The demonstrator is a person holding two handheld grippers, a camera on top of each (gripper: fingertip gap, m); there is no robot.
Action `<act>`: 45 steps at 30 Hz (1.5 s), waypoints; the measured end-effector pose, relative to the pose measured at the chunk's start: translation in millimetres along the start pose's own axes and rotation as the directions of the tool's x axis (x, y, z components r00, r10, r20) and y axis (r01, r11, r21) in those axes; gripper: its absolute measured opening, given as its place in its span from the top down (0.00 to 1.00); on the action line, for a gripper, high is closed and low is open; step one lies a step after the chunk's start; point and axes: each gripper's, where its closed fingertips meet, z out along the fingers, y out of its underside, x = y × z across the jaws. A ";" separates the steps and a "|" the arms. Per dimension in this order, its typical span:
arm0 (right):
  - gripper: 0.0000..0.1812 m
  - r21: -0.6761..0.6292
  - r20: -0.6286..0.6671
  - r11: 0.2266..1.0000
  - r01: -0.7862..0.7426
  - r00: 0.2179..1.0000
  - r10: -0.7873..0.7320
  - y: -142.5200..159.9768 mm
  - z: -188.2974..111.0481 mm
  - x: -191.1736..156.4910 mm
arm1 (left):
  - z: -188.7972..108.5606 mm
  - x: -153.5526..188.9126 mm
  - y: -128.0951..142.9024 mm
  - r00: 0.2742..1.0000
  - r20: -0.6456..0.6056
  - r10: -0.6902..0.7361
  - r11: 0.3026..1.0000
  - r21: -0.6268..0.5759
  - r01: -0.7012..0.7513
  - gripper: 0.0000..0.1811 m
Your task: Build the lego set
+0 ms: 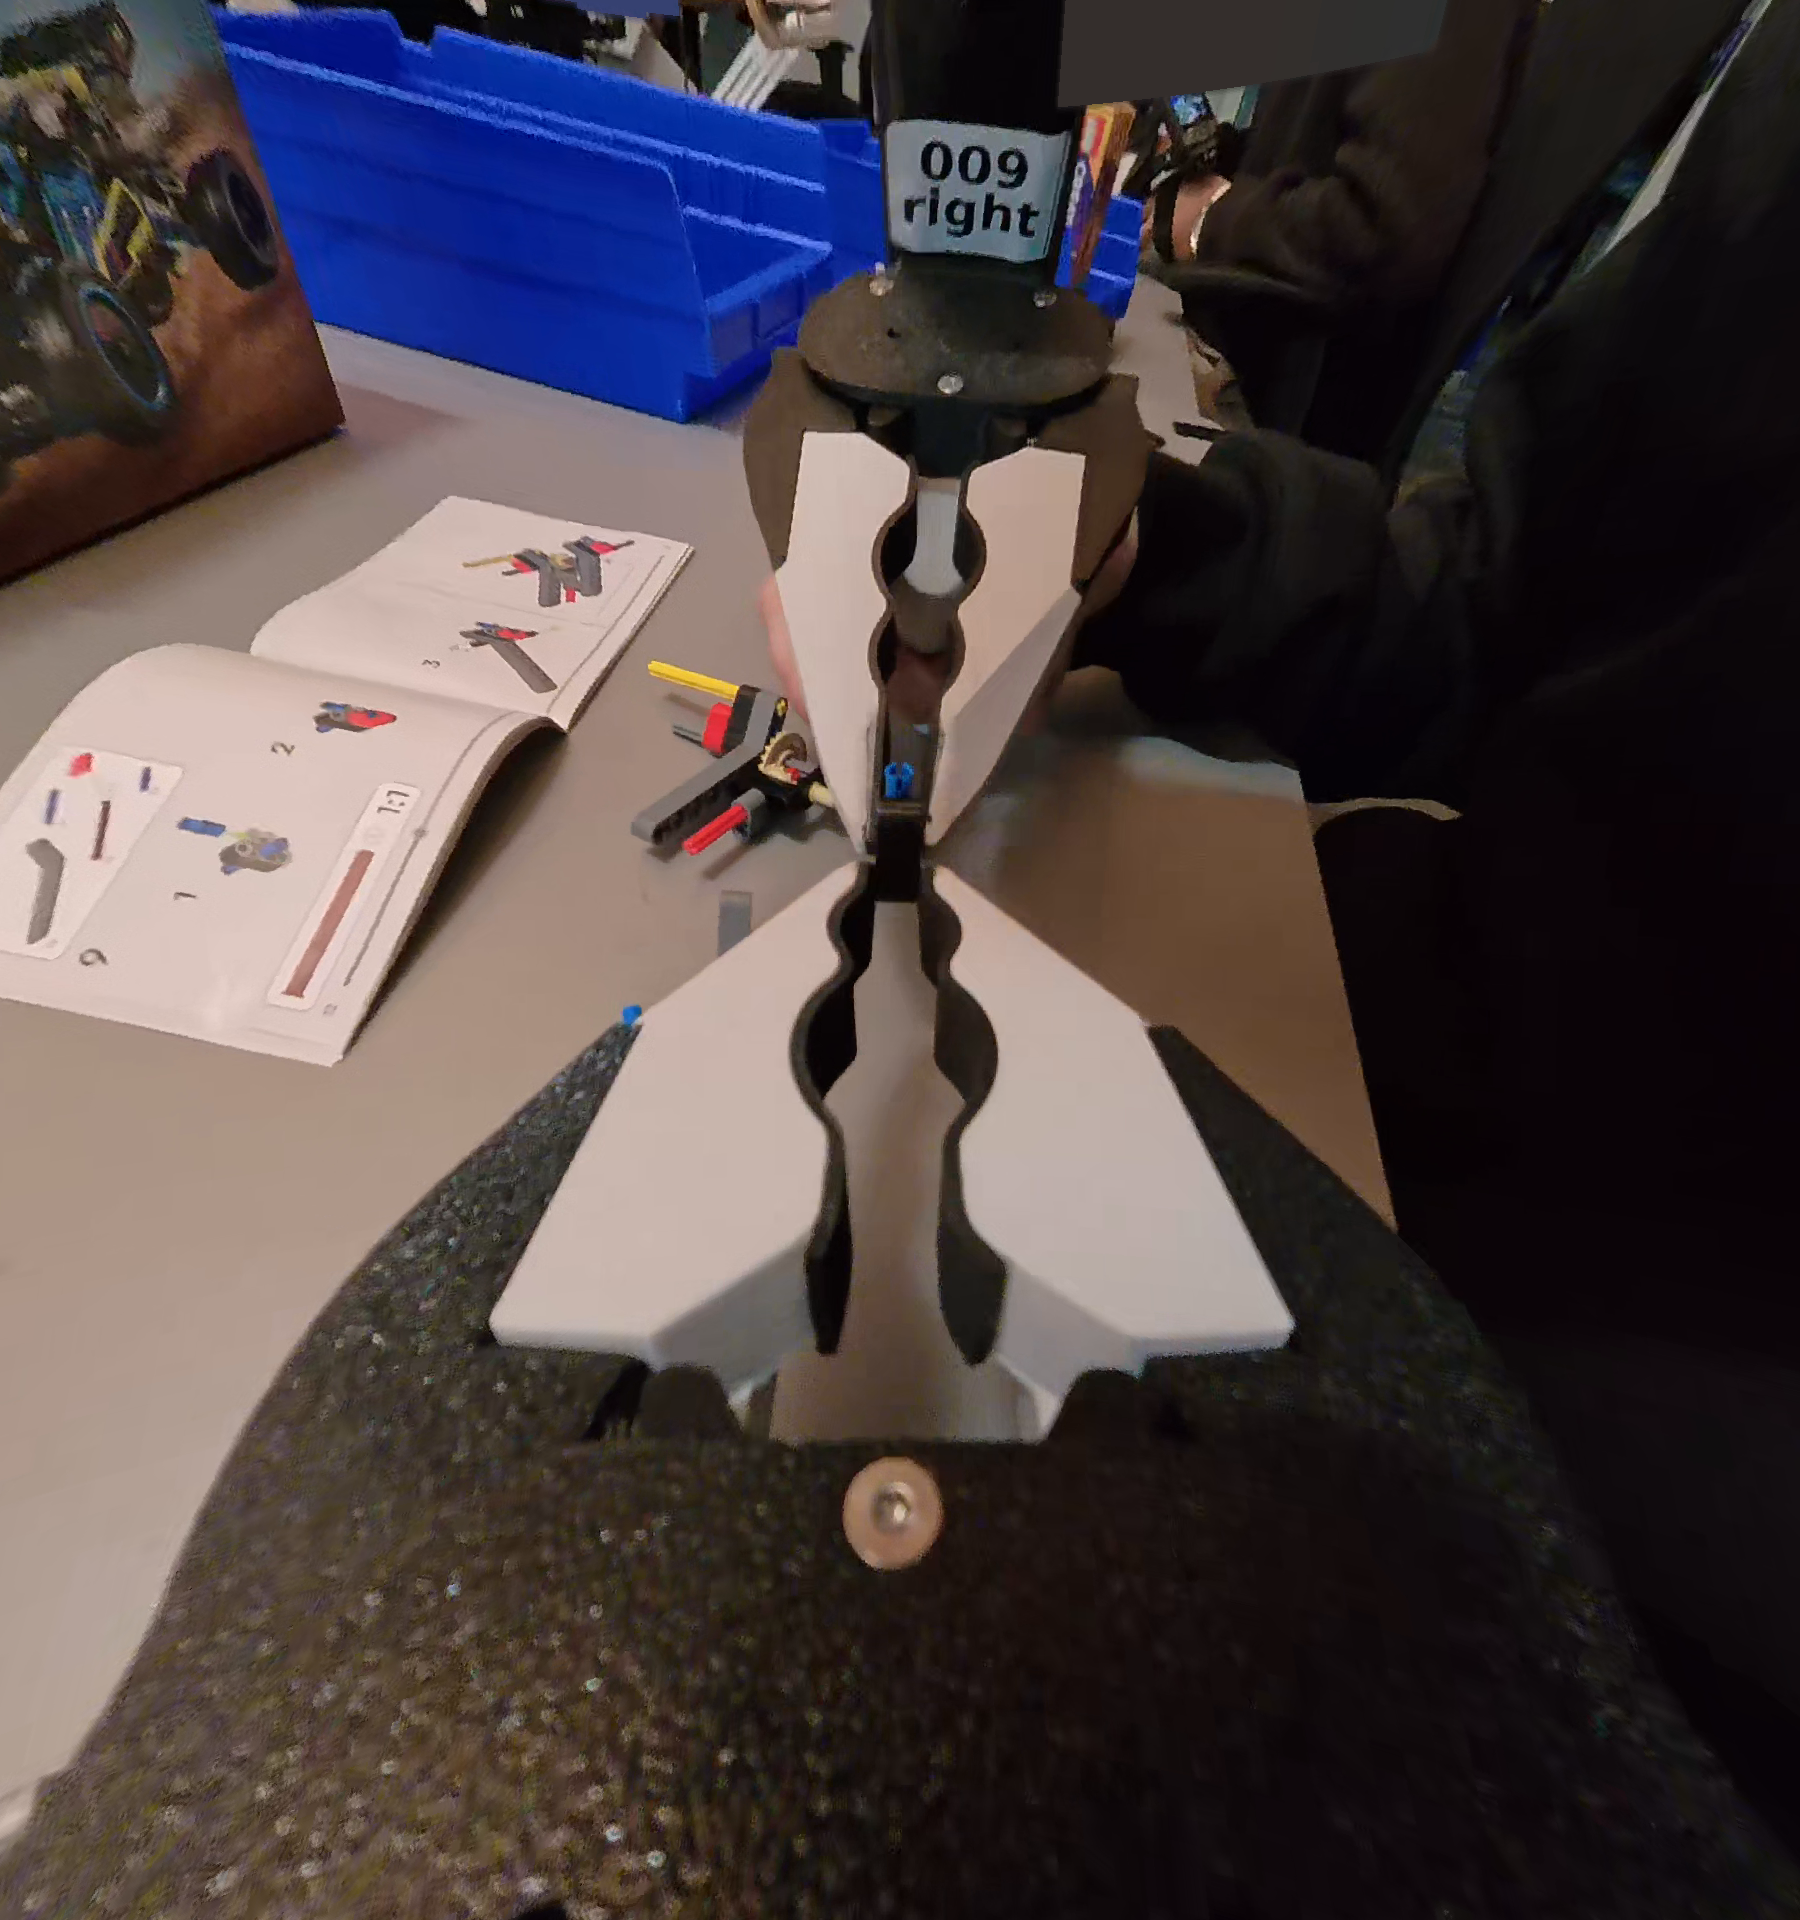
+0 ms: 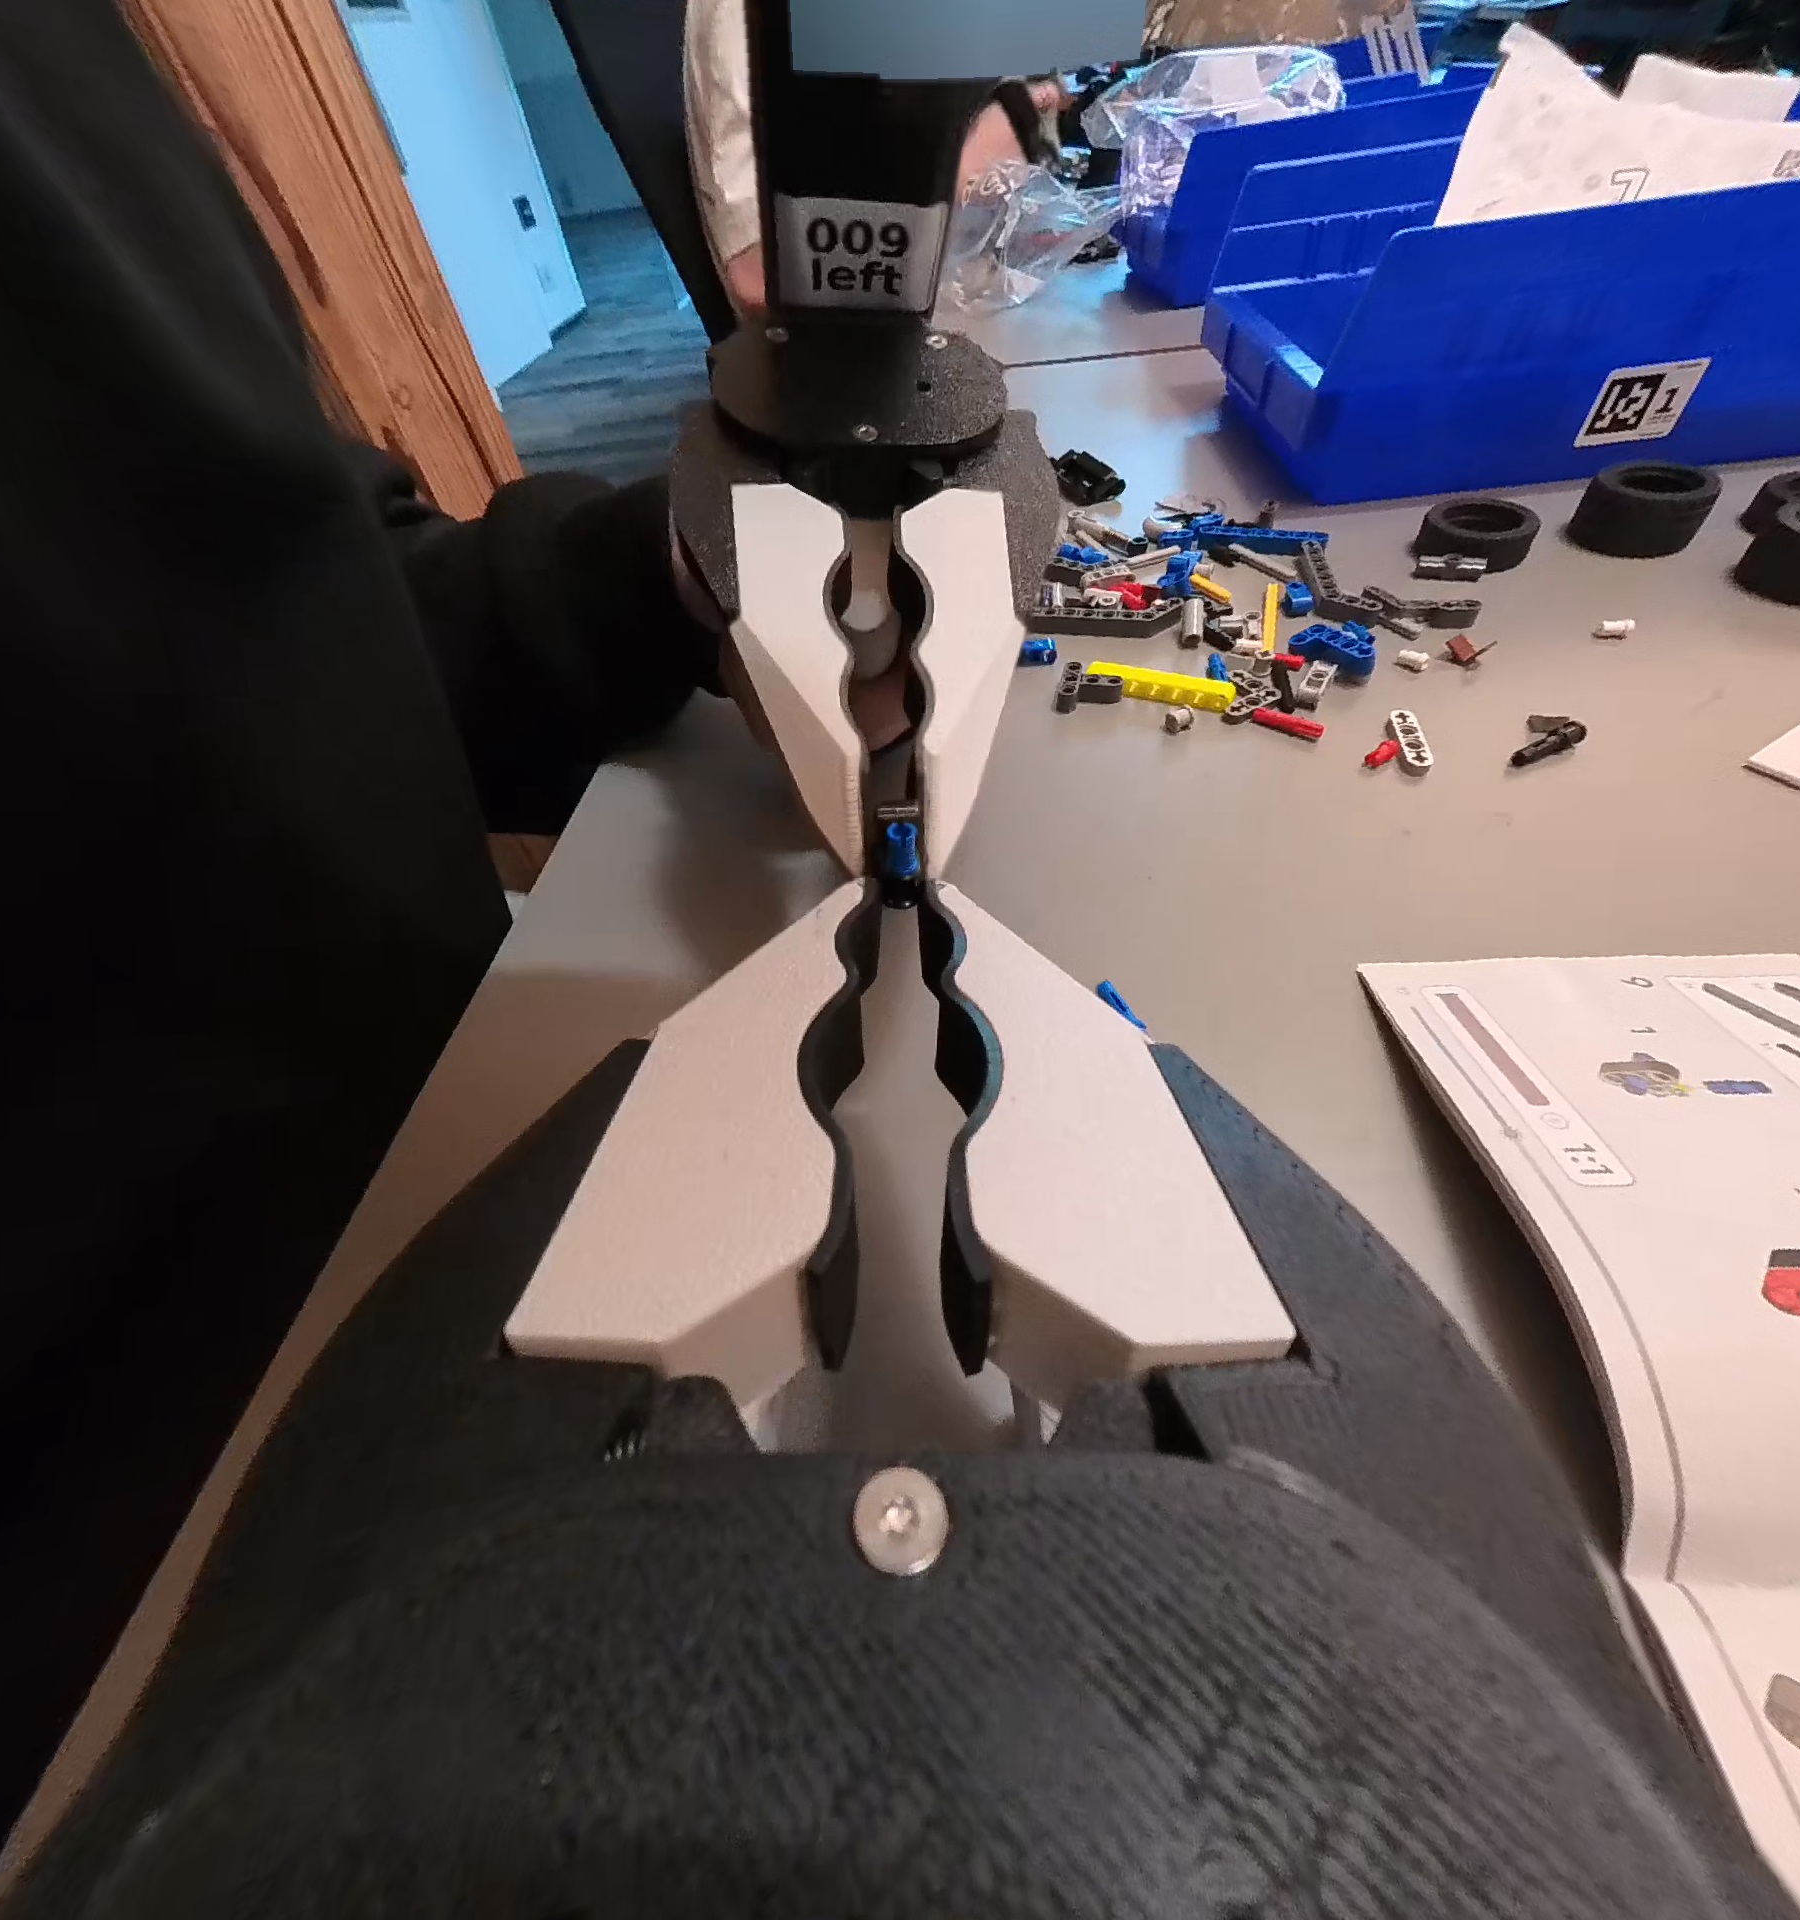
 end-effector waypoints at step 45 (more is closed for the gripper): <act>0.96 0.230 0.062 0.951 -0.205 0.979 0.196 -23.9 -23.7 -5.6 | 14.1 10.0 -28.9 0.978 0.044 -0.204 0.975 0.104 0.198 0.97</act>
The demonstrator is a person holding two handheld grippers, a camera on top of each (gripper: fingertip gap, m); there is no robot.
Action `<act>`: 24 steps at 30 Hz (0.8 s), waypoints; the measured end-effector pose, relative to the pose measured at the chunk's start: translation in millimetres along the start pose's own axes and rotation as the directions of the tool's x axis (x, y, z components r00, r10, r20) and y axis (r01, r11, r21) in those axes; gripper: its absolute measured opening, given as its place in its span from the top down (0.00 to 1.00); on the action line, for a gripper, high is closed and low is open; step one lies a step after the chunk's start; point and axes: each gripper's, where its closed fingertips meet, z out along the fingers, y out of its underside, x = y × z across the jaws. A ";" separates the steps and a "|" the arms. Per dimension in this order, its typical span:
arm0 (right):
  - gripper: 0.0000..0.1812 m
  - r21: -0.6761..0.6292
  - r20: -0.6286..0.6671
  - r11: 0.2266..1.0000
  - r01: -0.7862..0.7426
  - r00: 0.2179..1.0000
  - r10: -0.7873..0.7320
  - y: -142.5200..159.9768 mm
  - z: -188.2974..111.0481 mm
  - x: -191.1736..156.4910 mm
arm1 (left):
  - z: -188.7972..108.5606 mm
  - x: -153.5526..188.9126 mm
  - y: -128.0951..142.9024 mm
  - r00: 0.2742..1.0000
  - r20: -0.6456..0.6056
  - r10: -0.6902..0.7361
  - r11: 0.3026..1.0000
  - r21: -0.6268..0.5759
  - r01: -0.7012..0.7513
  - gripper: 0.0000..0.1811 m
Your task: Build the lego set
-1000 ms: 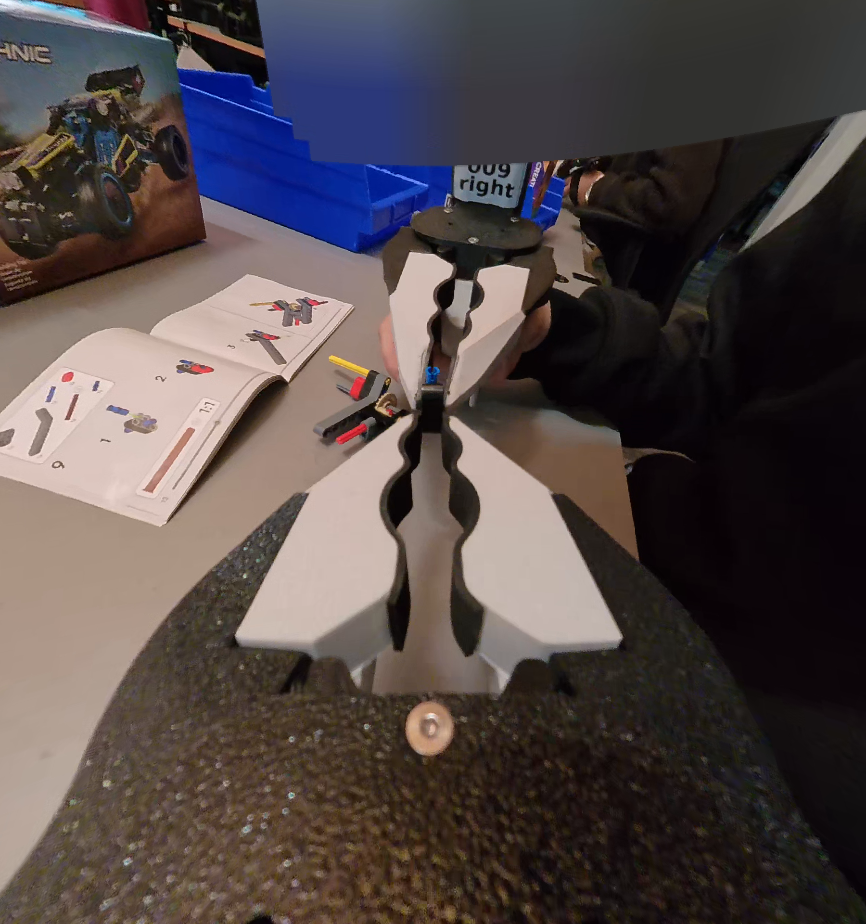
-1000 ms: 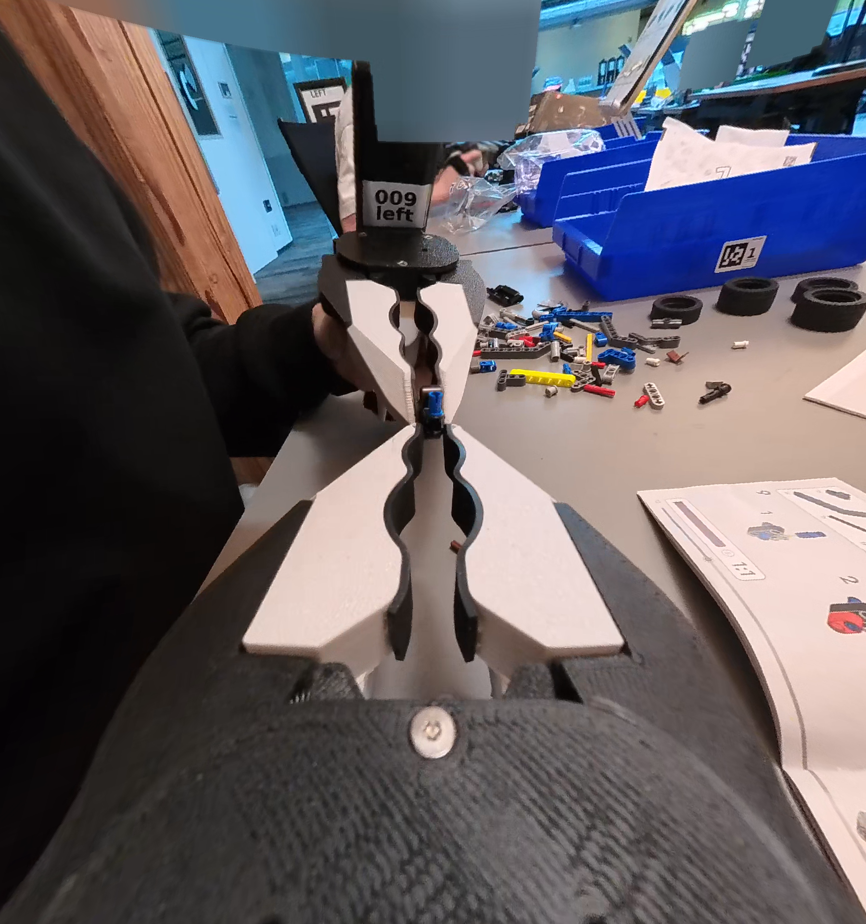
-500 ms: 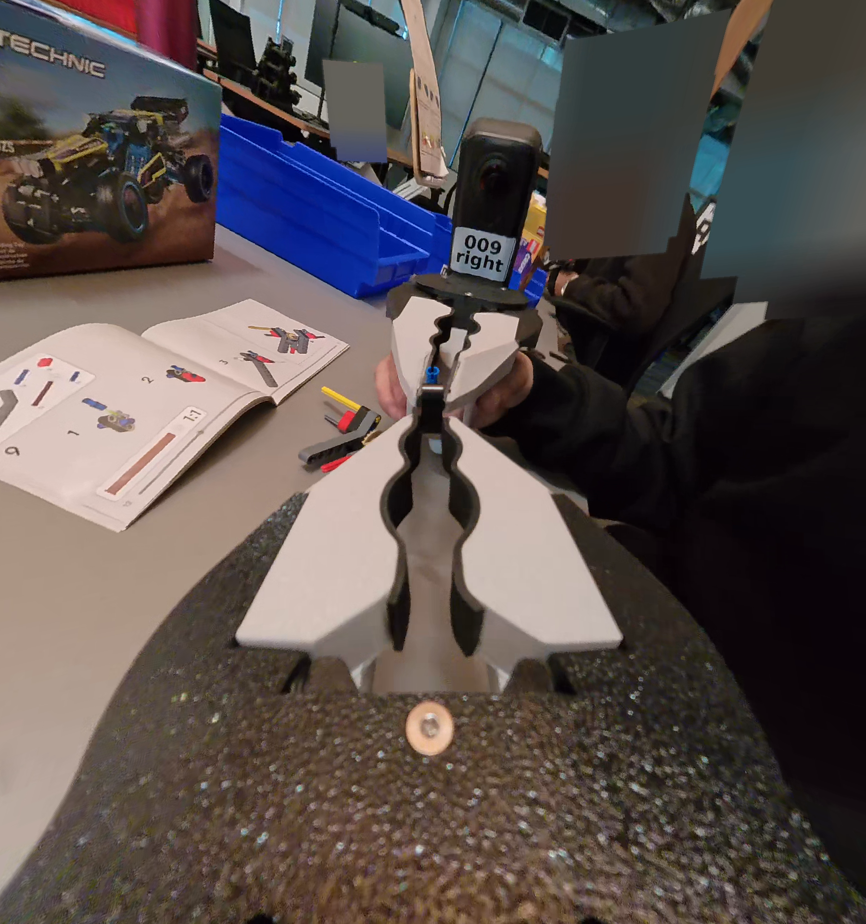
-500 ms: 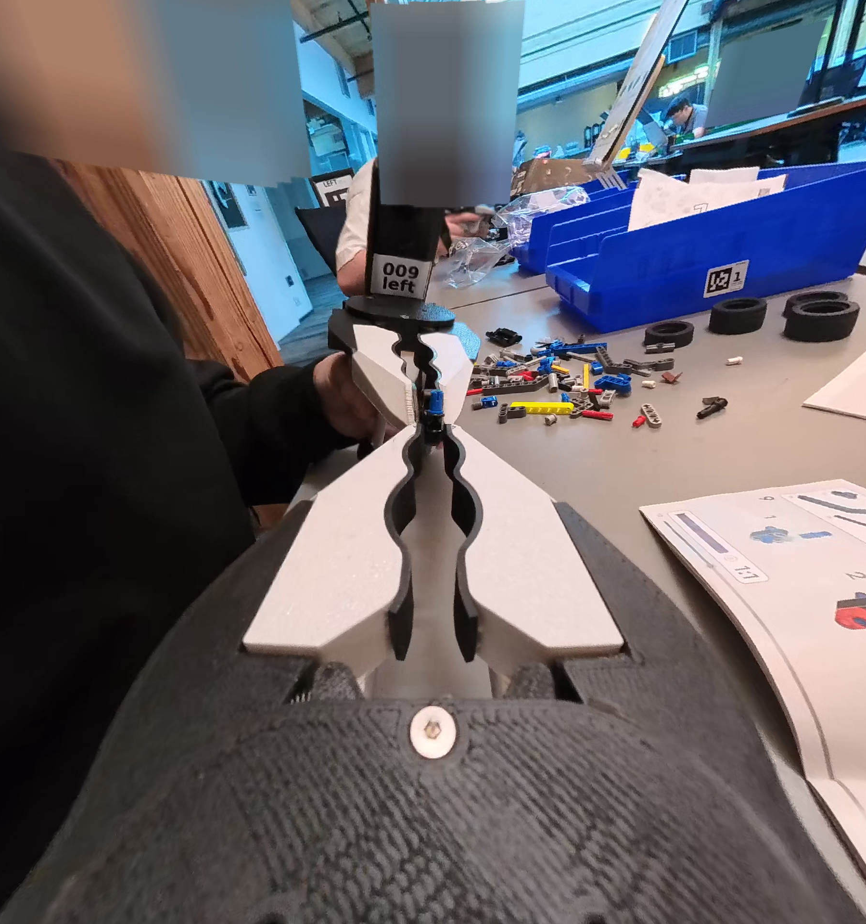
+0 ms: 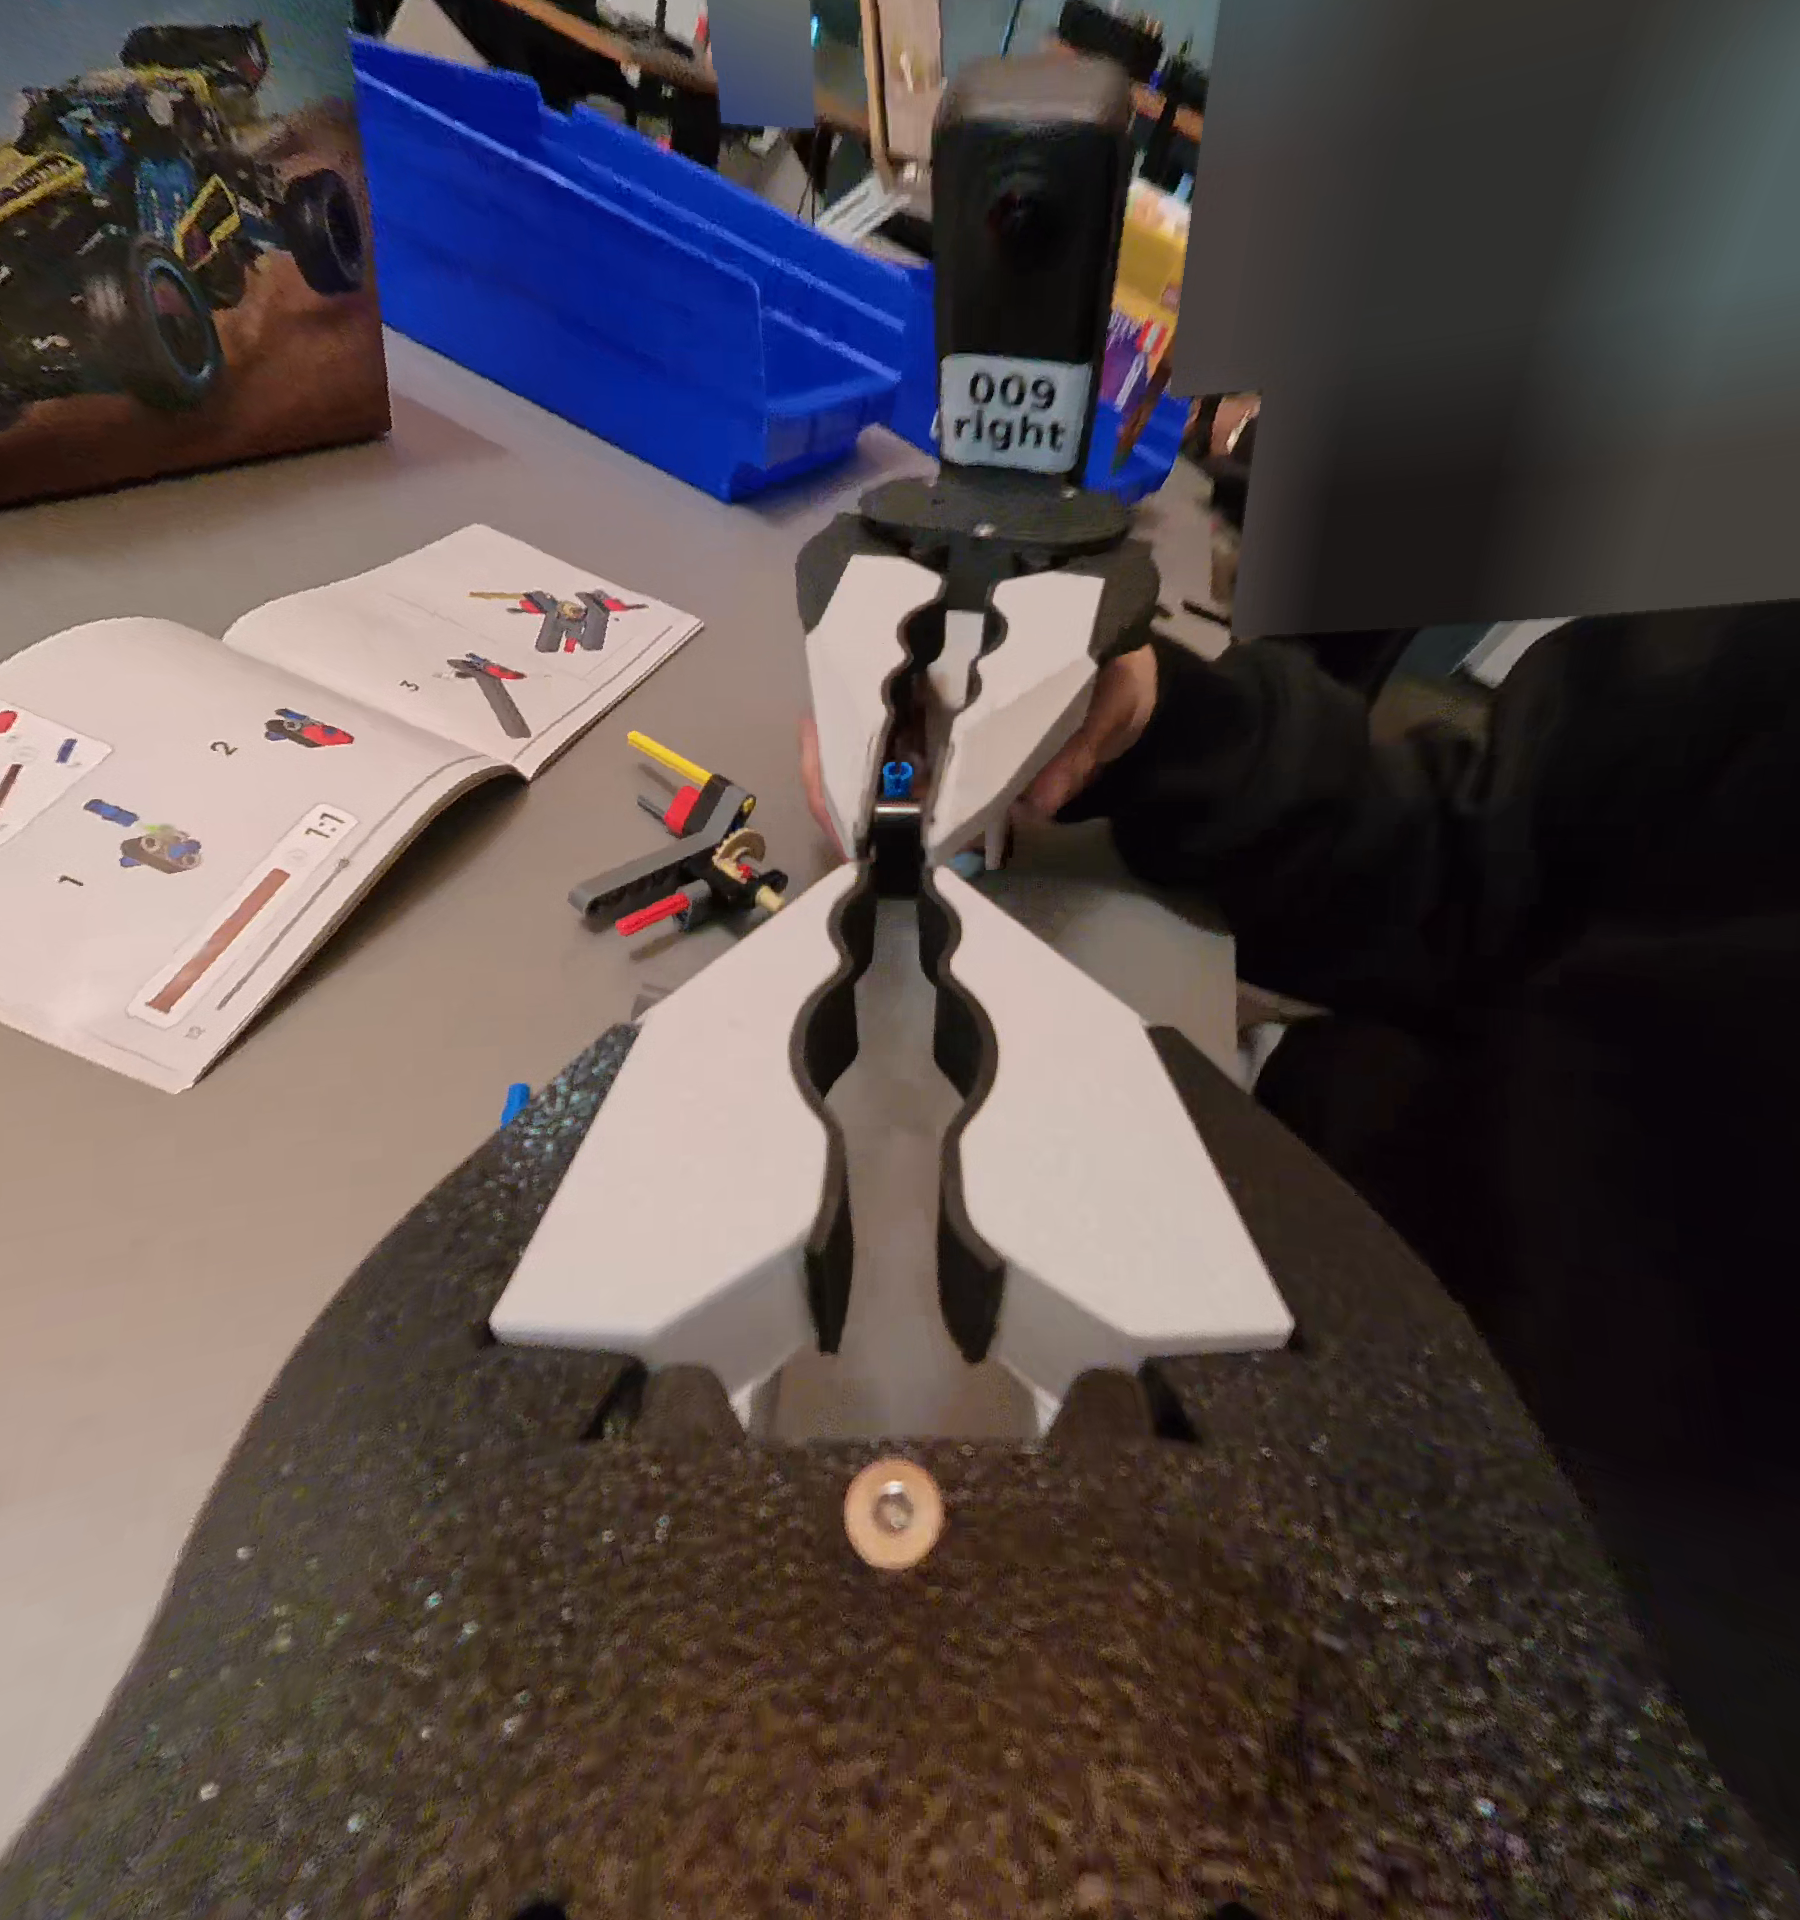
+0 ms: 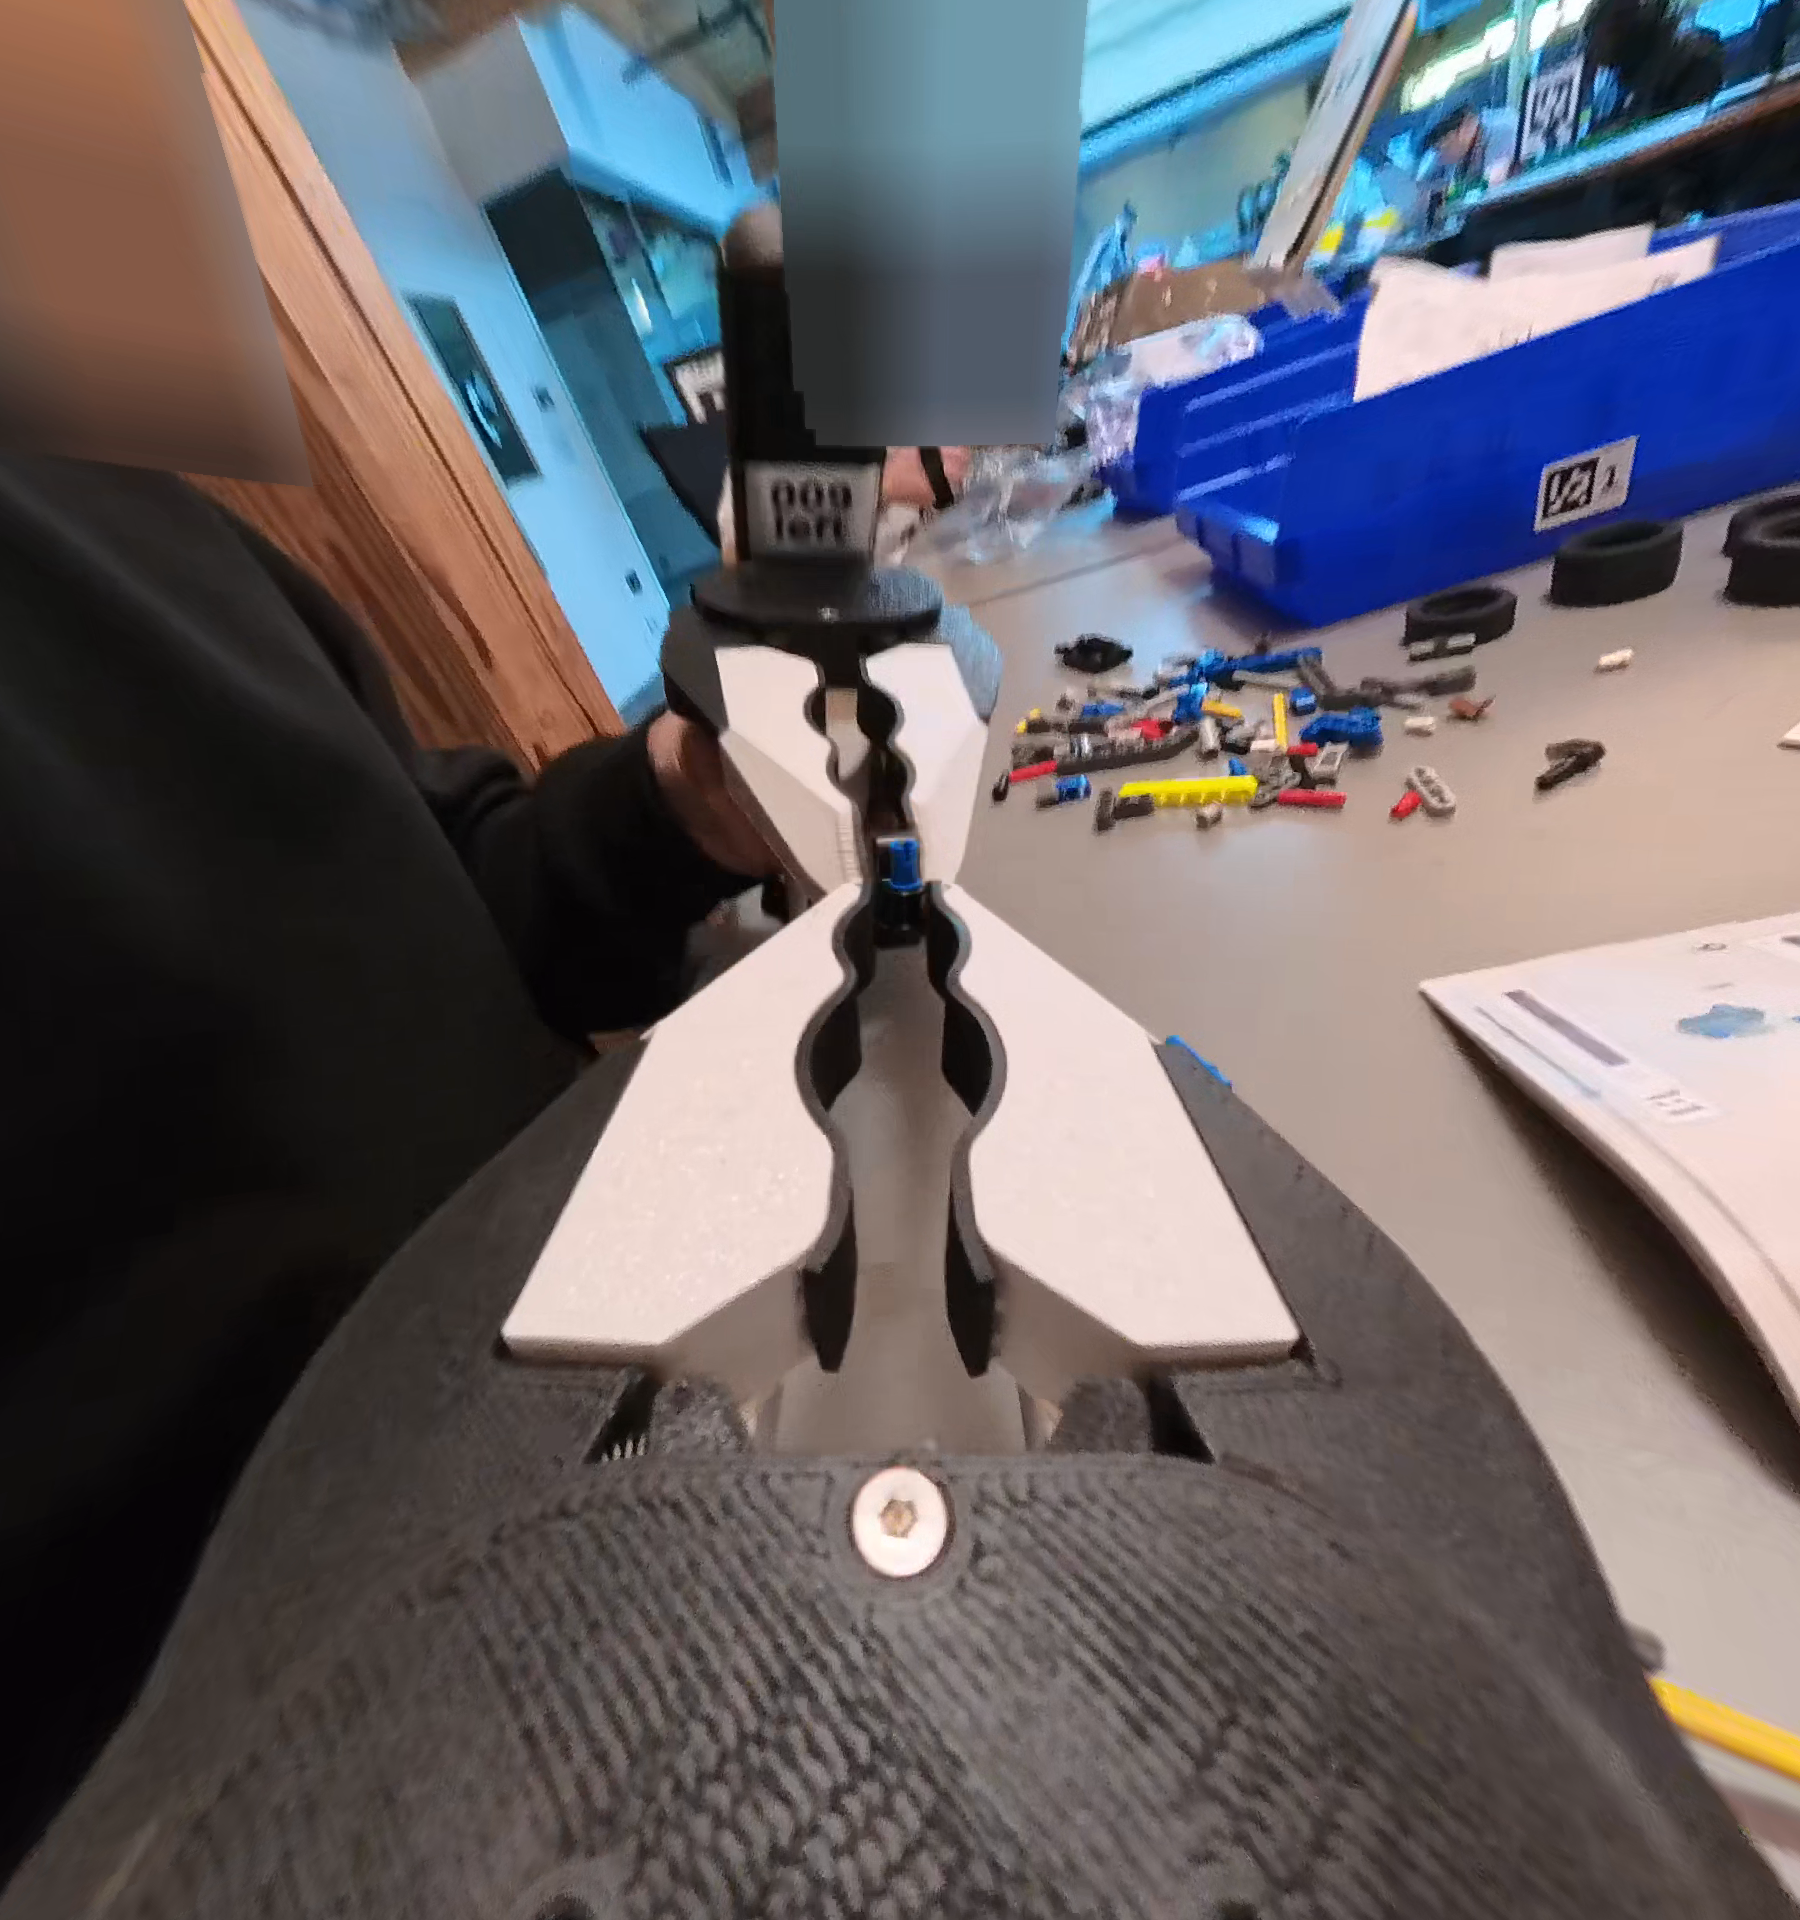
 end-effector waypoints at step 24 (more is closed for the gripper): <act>0.97 -0.405 -0.279 0.827 -0.389 0.915 0.293 88.9 -20.0 2.6 | -35.1 -106.2 47.1 0.753 -0.163 0.637 0.519 -0.633 -0.575 0.95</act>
